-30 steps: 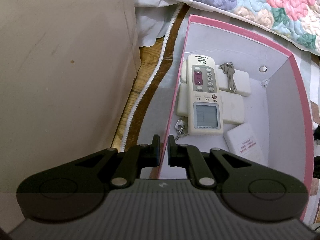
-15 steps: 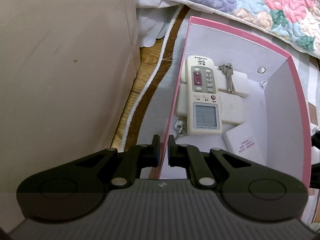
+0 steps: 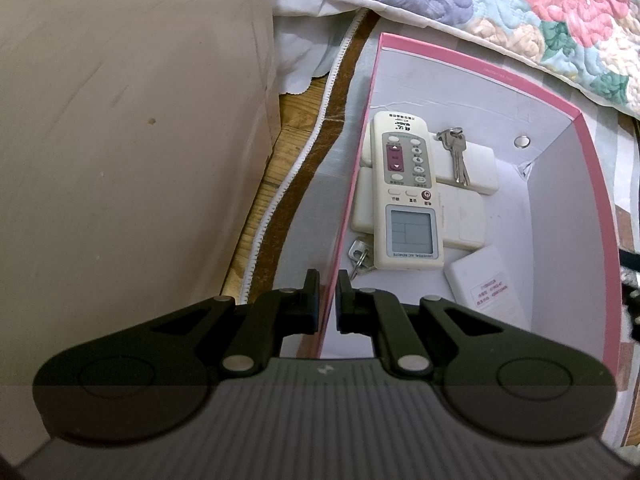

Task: Organize rigid objects
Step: 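Carry the white fan remote into the pink box and open the right tool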

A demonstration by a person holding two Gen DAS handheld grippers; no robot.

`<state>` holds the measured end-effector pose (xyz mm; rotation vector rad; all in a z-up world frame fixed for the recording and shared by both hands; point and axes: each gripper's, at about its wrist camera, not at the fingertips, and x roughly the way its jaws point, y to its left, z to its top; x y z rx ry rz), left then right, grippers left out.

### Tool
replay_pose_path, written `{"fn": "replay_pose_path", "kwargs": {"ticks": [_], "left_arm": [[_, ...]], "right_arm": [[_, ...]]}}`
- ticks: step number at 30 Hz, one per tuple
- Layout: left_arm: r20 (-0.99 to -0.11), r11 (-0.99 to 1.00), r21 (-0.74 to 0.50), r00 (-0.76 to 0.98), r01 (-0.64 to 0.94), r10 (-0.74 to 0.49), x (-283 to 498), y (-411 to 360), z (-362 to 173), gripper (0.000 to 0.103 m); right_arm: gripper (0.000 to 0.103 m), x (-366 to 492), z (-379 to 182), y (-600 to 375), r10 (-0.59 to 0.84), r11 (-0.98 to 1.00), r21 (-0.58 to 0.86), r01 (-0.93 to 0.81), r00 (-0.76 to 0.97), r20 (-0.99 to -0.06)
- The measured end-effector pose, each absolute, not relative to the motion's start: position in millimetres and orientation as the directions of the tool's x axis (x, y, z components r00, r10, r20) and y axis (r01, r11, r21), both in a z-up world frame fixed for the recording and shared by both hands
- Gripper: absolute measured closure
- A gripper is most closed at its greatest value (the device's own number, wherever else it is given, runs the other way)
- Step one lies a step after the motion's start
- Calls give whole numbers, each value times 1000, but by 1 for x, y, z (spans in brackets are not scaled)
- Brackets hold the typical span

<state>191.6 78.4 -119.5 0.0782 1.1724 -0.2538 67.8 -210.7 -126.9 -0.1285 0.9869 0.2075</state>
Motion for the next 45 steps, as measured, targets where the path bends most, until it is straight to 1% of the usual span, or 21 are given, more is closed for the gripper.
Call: {"fn": "replay_pose_path", "kwargs": {"ticks": [2,4,5,7,10,13,15,16,17,19,20,21,24,26,28,30,35,38,42,44,45], "left_arm": [[-919,969,-73,362,235,-157,191,79,-119,96],[-918,970,-77,363,231,-159,191,79,-119,96],[-918,971,-82,363,226,-162,191,79,-119,96],[-918,971,-84,362,225,-163,191,80,-119,96],[-918,970,-88,360,224,-167,192,80,-120,97],[-919,970,-86,358,227,-165,192,80,-119,97],[-918,970,-80,361,228,-160,192,80,-119,96],[-917,970,-72,366,234,-156,191,79,-119,96],[-917,969,-66,370,237,-153,191,78,-119,96],[-916,969,-64,372,237,-152,190,78,-119,96],[-915,970,-68,372,235,-154,190,78,-119,96],[-915,970,-74,371,233,-159,190,79,-119,96],[-916,970,-95,362,226,-174,191,82,-120,97],[-916,969,-96,362,226,-175,191,82,-120,97],[-916,969,-95,362,228,-175,191,82,-121,97],[-916,969,-99,359,227,-178,191,82,-121,97],[-916,968,-106,358,228,-184,191,83,-121,97],[-915,968,-104,358,227,-183,192,83,-121,97],[-915,967,-102,360,232,-182,191,83,-121,97],[-914,965,-86,367,249,-176,189,81,-120,97],[-913,965,-80,370,251,-172,188,80,-120,97]], "right_arm": [[59,65,-112,-213,109,979,-12,-204,570,-814],[59,62,-90,-212,132,984,26,-178,616,-776],[59,62,-84,-209,153,983,50,-178,638,-755],[59,62,-61,-198,251,965,130,-230,646,-721],[59,78,-44,-170,350,931,205,-302,578,-738],[59,104,-52,-146,399,913,285,-293,485,-778],[59,122,-69,-133,345,937,272,-221,439,-830],[59,133,-80,-131,324,946,284,-158,406,-855],[59,142,-90,-133,343,939,331,-96,376,-861],[59,146,-109,-139,417,894,447,11,345,-841],[59,150,-118,-141,437,872,483,71,328,-837],[59,152,-128,-144,457,849,512,129,307,-835],[59,152,-148,-150,515,792,565,233,243,-822],[59,152,-154,-151,562,749,609,261,237,-793],[59,157,-154,-144,553,758,597,264,225,-802],[59,160,-153,-135,537,792,569,222,190,-822],[59,163,-170,-119,504,837,518,177,121,-855],[59,166,-177,-113,471,863,485,144,119,-874],[58,171,-176,-98,404,908,414,59,137,-904],[58,172,-174,-92,337,940,341,2,157,-928],[56,171,-173,-89,308,951,309,-21,164,-937]]}}
